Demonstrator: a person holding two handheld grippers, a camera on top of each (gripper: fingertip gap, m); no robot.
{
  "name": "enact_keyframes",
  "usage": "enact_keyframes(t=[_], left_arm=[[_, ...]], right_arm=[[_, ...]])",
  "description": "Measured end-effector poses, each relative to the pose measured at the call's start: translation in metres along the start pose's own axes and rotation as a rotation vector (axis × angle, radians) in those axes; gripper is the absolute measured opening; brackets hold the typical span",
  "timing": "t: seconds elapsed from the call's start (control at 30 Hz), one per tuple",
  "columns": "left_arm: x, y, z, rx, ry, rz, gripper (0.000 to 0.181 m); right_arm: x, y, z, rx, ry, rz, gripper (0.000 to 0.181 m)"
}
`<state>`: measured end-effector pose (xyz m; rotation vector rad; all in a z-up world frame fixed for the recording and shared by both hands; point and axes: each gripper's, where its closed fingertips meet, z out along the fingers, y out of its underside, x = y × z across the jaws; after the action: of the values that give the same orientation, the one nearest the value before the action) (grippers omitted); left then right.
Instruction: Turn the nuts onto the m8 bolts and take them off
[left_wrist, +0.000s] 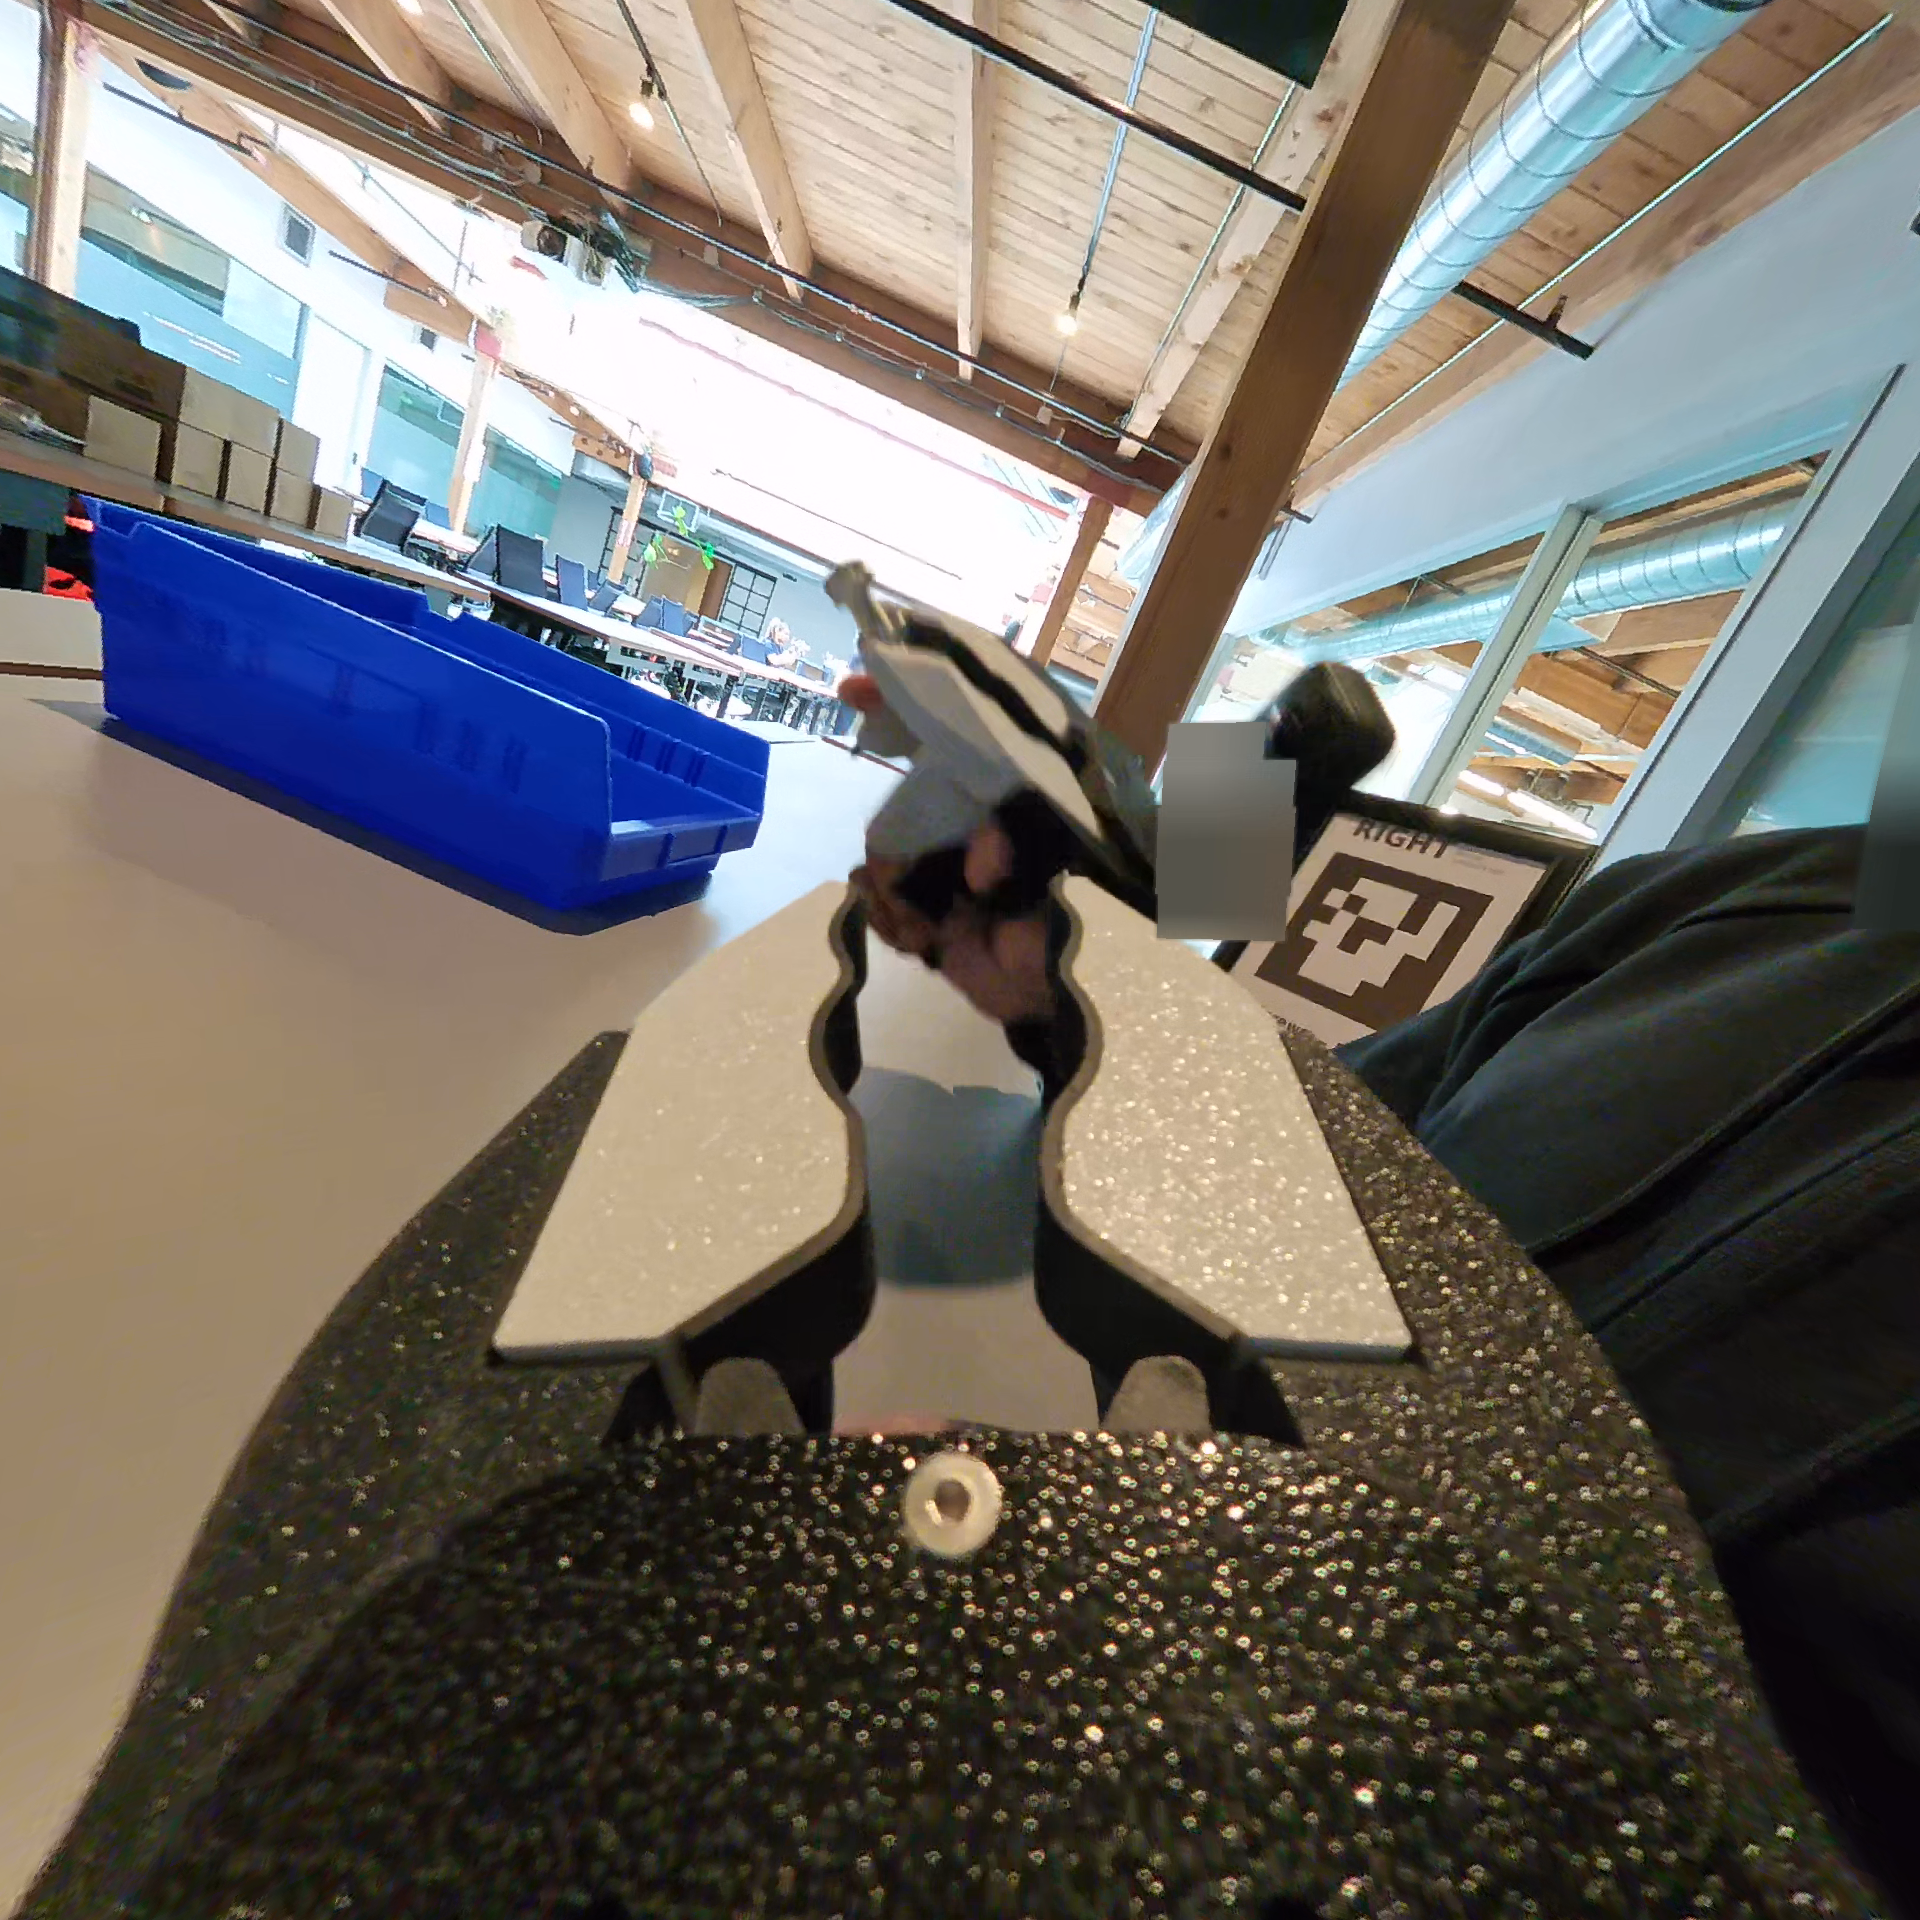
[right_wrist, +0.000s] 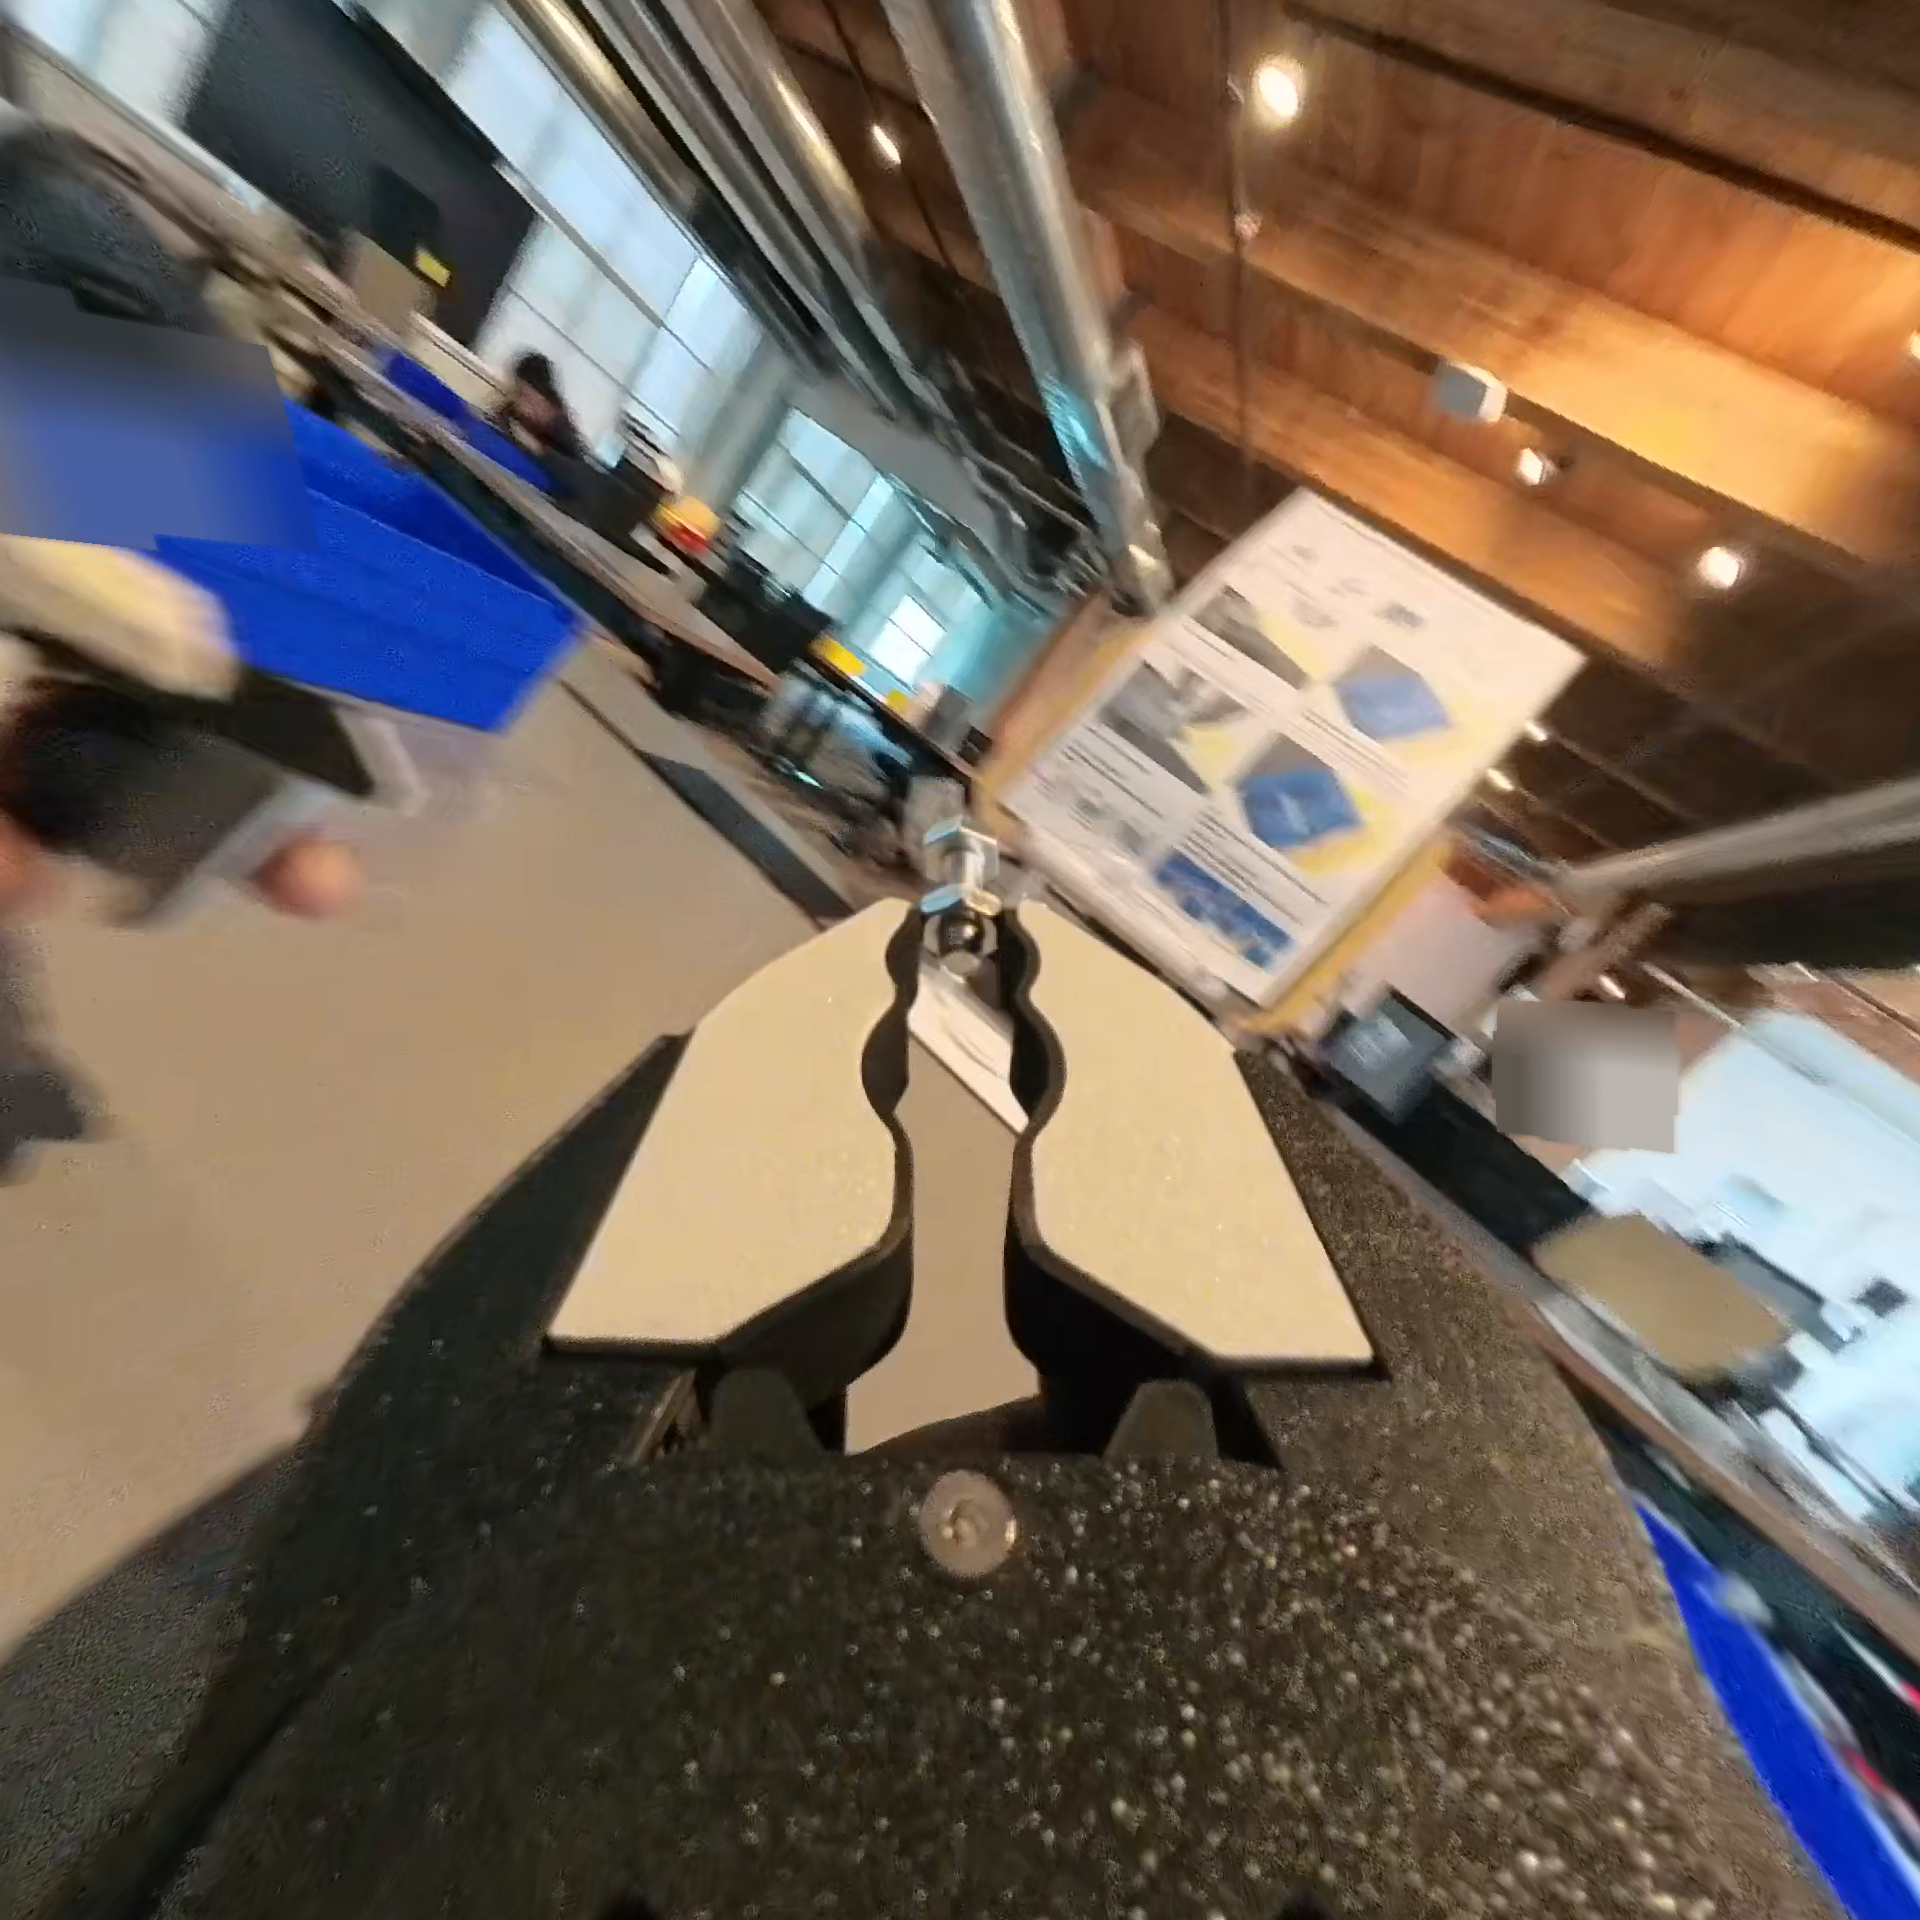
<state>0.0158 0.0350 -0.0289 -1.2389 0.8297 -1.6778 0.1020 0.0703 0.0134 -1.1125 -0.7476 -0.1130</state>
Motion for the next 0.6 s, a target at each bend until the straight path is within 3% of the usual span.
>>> enact_keyframes(t=[0.1,0.2,0.33,0.43,0.6], left_arm=[[-0.002,0.002,0.001,-0.013,-0.006,-0.008,0.03],[-0.004,0.002,0.001,-0.01,-0.014,-0.015,0.028],[-0.006,0.001,0.002,-0.006,-0.021,-0.024,0.026],[-0.007,0.002,0.003,-0.012,-0.024,-0.024,0.025],[-0.008,0.0,0.002,0.003,-0.023,-0.032,0.024]], right_arm=[[0.076,0.04,-0.008,-0.17,0.106,0.009,0.014],[0.131,0.119,-0.016,-0.452,0.097,-0.011,0.014],[0.174,0.223,-0.021,-0.769,-0.024,-0.127,0.014],[0.181,0.274,-0.018,-0.921,-0.139,-0.172,0.014],[0.172,0.309,-0.005,-1.052,-0.273,-0.201,0.014]])
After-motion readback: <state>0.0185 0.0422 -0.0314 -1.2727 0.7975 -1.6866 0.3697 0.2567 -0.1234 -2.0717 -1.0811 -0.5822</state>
